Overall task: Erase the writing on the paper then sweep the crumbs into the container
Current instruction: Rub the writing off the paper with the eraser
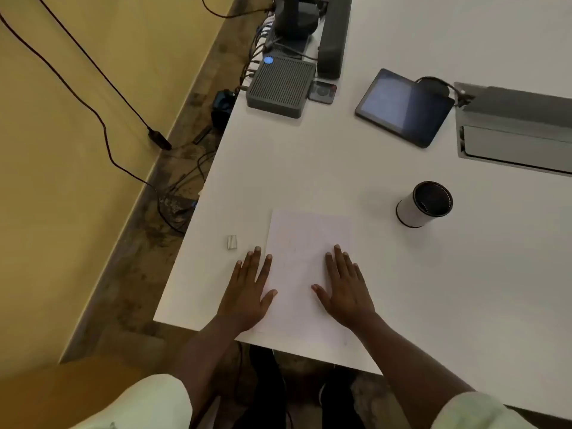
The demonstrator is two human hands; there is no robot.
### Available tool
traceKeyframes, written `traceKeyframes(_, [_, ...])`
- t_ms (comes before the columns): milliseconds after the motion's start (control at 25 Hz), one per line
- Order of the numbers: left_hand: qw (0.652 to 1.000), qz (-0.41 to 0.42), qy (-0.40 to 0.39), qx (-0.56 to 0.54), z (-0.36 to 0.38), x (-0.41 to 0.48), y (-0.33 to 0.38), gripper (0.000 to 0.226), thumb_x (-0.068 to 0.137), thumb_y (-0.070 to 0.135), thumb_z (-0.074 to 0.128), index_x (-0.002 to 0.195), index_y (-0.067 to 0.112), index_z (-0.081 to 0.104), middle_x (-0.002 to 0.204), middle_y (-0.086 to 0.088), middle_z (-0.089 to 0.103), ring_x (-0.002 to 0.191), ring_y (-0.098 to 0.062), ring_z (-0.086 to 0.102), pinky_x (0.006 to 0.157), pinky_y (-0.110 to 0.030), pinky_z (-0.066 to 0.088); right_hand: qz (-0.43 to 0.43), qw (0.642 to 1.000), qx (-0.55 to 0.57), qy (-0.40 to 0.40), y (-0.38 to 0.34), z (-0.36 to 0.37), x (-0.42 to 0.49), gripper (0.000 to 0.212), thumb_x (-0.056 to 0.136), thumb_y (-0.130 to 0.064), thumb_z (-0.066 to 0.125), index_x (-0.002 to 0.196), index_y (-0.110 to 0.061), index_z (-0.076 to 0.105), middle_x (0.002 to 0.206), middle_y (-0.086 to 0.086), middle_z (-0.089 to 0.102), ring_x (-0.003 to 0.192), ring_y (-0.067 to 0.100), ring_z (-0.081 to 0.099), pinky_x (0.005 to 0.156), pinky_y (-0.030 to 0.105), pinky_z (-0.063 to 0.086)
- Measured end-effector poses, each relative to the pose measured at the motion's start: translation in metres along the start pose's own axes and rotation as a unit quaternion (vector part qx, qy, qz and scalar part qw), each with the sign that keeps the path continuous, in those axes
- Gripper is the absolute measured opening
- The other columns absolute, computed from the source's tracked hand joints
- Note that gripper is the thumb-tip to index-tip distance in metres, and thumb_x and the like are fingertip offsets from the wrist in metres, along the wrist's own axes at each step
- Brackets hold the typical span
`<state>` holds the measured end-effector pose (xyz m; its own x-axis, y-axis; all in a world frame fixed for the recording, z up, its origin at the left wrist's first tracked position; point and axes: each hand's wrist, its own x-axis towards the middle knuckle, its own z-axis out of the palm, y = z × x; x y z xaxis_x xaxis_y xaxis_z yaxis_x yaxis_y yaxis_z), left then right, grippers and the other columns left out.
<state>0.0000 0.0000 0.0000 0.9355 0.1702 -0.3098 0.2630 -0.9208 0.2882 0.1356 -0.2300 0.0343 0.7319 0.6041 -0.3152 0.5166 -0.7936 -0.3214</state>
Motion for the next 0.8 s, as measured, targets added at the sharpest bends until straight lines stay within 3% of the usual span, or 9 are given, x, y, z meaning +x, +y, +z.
traceKeyframes(120, [0.999,0.025,0.035,0.022,0.008,0.002,-0.006,0.078,0.106,0.058,0.025,0.169,0.021,-0.002,0.178,-0.008,-0.013,0.165,-0.03,-0.009,0.133,-0.049,0.003,0.024,0.999,-0.036,-0.012,0.0,0.006,0.003,0.087,0.093,-0.066,0.022,0.16,-0.012,0.01,0.168,0.009,-0.007,0.156,0.03,-0.001,0.125,0.051,0.016])
traceKeyframes(240, [0.997,0.038,0.053,0.029,0.017,0.0,-0.008,0.078,0.107,0.057,0.029,0.17,0.018,0.003,0.179,-0.009,-0.008,0.166,-0.03,-0.005,0.132,-0.049,0.003,0.033,0.999,-0.027,0.023,-0.019,0.001,0.015,0.078,0.096,-0.06,0.04,0.154,-0.008,0.032,0.167,0.015,0.017,0.153,0.034,0.018,0.122,0.05,0.024])
traceKeyframes(360, [0.997,0.036,0.066,0.018,0.02,0.001,-0.01,0.08,0.106,0.061,0.03,0.17,0.019,0.005,0.179,-0.008,-0.003,0.166,-0.03,-0.003,0.133,-0.049,0.0,-0.042,0.998,0.019,0.051,-0.067,-0.007,0.043,0.056,0.096,-0.047,0.056,0.14,-0.012,0.055,0.148,0.012,0.052,0.135,0.032,0.05,0.105,0.042,0.047])
traceKeyframes(440, [0.997,0.039,0.069,-0.014,0.019,0.001,-0.01,0.08,0.107,0.06,0.033,0.169,0.017,0.01,0.179,-0.009,0.004,0.166,-0.029,-0.001,0.135,-0.047,0.001,-0.079,0.993,0.072,0.052,-0.108,-0.013,0.063,0.043,0.098,-0.041,0.058,0.133,-0.016,0.059,0.131,0.006,0.064,0.117,0.024,0.061,0.089,0.034,0.053])
traceKeyframes(560, [0.991,0.054,0.099,-0.067,0.019,-0.003,-0.011,0.073,0.105,0.054,0.045,0.162,0.01,0.035,0.167,-0.016,0.04,0.16,-0.035,0.03,0.133,-0.05,0.019,-0.081,0.985,0.15,0.038,-0.161,-0.01,0.091,0.042,0.096,-0.039,0.063,0.131,-0.017,0.053,0.123,0.005,0.064,0.108,0.022,0.062,0.08,0.032,0.052])
traceKeyframes(640, [0.988,0.057,0.123,-0.069,0.02,-0.006,-0.012,0.065,0.1,0.051,0.05,0.149,0.008,0.05,0.147,-0.018,0.064,0.143,-0.039,0.056,0.125,-0.049,0.032,-0.068,0.984,0.162,0.017,-0.183,0.001,0.107,0.05,0.093,-0.041,0.067,0.132,-0.017,0.048,0.124,0.007,0.061,0.106,0.024,0.061,0.08,0.034,0.052])
traceKeyframes(720, [0.988,0.054,0.13,-0.056,0.022,-0.006,-0.013,0.062,0.097,0.051,0.05,0.14,0.008,0.056,0.132,-0.017,0.072,0.13,-0.038,0.066,0.121,-0.046,0.033,-0.049,0.988,0.144,0.006,-0.192,0.014,0.118,0.055,0.09,-0.042,0.07,0.132,-0.016,0.046,0.123,0.009,0.059,0.105,0.025,0.06,0.081,0.035,0.054])
traceKeyframes(800, [0.989,0.05,0.127,-0.054,0.022,-0.006,-0.013,0.062,0.096,0.05,0.049,0.14,0.007,0.057,0.132,-0.017,0.072,0.13,-0.037,0.066,0.121,-0.046,0.031,-0.036,0.992,0.122,0.011,-0.195,0.023,0.125,0.052,0.091,-0.039,0.069,0.13,-0.014,0.046,0.119,0.01,0.057,0.1,0.026,0.059,0.076,0.034,0.052])
